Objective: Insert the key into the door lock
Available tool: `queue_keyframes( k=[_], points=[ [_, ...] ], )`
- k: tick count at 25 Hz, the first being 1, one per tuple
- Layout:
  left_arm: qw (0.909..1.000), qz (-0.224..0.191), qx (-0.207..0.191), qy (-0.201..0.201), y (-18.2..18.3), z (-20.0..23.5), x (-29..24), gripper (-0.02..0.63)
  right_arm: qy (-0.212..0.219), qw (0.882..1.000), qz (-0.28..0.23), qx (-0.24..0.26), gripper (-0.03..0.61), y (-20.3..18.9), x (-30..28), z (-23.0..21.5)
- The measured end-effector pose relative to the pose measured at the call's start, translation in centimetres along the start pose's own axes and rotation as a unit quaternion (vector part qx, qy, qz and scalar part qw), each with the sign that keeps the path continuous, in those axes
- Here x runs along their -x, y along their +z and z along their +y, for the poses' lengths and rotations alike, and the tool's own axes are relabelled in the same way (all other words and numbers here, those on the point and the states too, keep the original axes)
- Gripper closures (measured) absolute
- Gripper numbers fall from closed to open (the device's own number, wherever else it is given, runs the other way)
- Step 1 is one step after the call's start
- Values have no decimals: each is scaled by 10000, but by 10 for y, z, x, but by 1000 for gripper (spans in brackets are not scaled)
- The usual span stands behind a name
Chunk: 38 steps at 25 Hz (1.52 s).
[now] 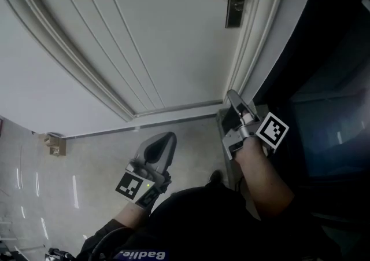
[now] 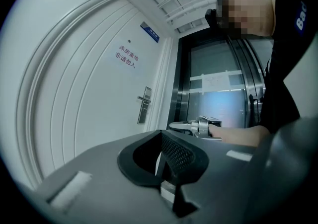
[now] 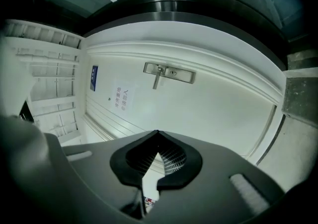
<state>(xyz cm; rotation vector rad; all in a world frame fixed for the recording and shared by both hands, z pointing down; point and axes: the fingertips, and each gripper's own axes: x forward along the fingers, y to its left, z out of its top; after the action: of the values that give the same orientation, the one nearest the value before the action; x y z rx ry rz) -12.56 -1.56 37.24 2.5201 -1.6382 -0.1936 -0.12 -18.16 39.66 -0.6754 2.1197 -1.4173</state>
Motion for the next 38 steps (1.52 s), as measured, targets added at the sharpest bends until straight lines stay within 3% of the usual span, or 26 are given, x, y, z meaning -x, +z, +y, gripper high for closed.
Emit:
queue_keyframes(
  k=[3, 8, 10, 17, 21, 25, 28, 33, 38],
  points=[
    [10000, -33, -6, -21, 8, 8, 7, 597, -112, 9999, -10, 124, 575, -9, 3, 0],
    [9996, -123, 130, -214, 4, 22, 121, 597, -185, 9984, -89, 522, 575, -119, 39, 35],
    [9993, -114, 204, -275, 0, 26, 140, 597, -232, 9975, -80, 660, 575, -141, 48, 39],
    [9981, 2, 457, -414, -6, 33, 128, 597, -128, 9914, 230, 1284, 575, -158, 48, 47],
    [9986, -70, 360, -380, -6, 10, 156, 597, 128, 9850, 490, 1651, 575, -191, 75, 67],
    [9993, -10, 293, -244, -11, -16, 153, 597, 240, 9796, 654, 1887, 575, -193, 107, 72],
    [9994, 14, 320, -141, -9, -36, 136, 597, 172, 9604, 823, 2656, 575, -178, 125, 75],
    [9995, 118, 292, 26, -24, -113, 108, 597, 324, 9052, 974, 4123, 575, -149, 187, 79],
    [9993, 285, 220, 34, -38, -175, 89, 597, 431, 8702, 1100, 4783, 575, -133, 228, 79]
  ],
)
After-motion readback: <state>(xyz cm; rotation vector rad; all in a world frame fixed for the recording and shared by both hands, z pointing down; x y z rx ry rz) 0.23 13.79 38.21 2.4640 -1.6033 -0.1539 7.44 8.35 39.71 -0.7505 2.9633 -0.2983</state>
